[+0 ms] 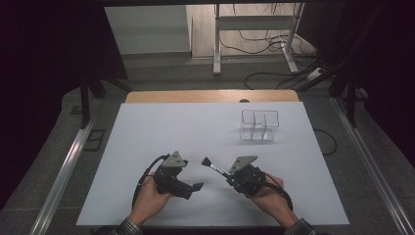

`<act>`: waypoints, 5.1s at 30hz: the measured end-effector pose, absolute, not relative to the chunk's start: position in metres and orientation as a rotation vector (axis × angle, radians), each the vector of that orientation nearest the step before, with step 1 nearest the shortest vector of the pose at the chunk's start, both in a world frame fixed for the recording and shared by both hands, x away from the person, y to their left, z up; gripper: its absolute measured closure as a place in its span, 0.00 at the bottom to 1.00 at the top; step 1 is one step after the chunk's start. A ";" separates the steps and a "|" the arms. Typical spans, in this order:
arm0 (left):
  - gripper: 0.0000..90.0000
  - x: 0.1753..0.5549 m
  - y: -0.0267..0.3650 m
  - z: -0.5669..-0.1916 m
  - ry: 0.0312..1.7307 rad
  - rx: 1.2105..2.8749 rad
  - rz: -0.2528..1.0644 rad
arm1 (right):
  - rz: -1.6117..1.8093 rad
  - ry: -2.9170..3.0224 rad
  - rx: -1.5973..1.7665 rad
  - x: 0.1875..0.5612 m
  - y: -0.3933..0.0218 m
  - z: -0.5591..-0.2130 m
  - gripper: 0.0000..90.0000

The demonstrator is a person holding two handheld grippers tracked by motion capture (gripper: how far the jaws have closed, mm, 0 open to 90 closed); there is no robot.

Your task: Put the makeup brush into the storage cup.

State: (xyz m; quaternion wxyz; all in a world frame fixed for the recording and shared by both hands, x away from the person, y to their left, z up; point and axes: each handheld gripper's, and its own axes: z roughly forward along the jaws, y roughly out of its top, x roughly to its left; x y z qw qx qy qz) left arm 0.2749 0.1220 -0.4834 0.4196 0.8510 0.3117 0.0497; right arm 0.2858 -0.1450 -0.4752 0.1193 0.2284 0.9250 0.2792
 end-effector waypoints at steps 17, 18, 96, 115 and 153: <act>0.00 0.277 0.123 -0.481 0.844 2.057 -0.002 | 0.977 2.607 0.748 0.280 -0.148 -0.467 0.88; 0.00 0.277 0.123 -0.481 0.844 2.057 -0.002 | 0.977 2.607 0.748 0.280 -0.148 -0.467 0.88; 0.85 0.276 0.109 -0.464 0.733 1.944 -0.121 | 0.984 2.631 0.602 0.263 -0.111 -0.479 0.01; 0.84 0.274 0.097 -0.468 0.712 1.981 -0.149 | 1.037 2.635 0.547 0.257 -0.114 -0.468 0.87; 0.08 0.275 0.101 -0.477 0.726 2.089 -0.018 | 1.146 2.659 0.648 0.269 -0.137 -0.468 0.88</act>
